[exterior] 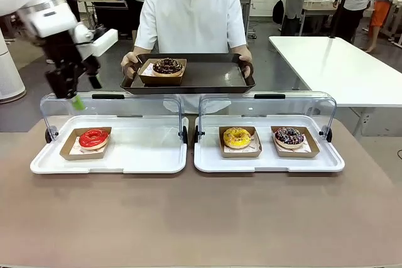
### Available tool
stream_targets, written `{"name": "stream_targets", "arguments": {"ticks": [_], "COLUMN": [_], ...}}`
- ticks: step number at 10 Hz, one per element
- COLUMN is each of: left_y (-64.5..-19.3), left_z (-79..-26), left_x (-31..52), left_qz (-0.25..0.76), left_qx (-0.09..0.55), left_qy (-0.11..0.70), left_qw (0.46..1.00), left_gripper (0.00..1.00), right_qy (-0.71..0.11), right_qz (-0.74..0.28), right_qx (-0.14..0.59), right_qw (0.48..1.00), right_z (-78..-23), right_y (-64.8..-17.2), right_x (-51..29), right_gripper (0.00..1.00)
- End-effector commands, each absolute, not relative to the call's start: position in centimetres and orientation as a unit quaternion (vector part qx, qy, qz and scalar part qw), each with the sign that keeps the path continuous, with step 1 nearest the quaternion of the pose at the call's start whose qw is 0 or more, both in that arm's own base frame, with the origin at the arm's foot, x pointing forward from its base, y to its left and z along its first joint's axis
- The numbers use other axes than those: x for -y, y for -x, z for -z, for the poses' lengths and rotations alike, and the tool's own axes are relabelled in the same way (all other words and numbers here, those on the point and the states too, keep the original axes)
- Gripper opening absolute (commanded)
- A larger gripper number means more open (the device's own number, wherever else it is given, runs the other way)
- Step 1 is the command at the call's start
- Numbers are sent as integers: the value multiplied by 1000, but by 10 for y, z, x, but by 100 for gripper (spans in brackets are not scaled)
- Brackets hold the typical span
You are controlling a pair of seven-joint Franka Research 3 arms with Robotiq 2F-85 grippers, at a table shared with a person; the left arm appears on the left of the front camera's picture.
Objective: Provide the desired donut to the person.
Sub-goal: Place the picked Paper togo box onto the Handle tray extended by the person, then pick up and lift the Paper togo box containing the Donut pointed at by the person.
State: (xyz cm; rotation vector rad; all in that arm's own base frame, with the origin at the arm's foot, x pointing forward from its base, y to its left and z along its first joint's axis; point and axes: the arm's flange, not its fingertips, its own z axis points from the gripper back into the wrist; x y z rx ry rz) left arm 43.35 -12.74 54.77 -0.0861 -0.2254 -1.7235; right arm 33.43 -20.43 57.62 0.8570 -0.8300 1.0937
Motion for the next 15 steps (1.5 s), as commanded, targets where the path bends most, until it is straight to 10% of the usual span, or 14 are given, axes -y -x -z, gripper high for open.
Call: {"name": "stream_targets", "arguments": {"ticks": [1,15], "left_y": [-416,-420], "left_z": [-548,-545], "left_x": [125,122], "left_qz": [760,756], "left_qx": [120,101], "left_qy": [34,39], "left_qw": [638,646], "left_gripper": [100,100], "right_qy": [-385,-385], "right_qz": [-491,-491], "right_qx": [376,376], "right_qw": [686,686], "right_z": [-576,-576], "right_y": [-334,-334], "right_x": [204,204], "right_gripper": [100,100]}}
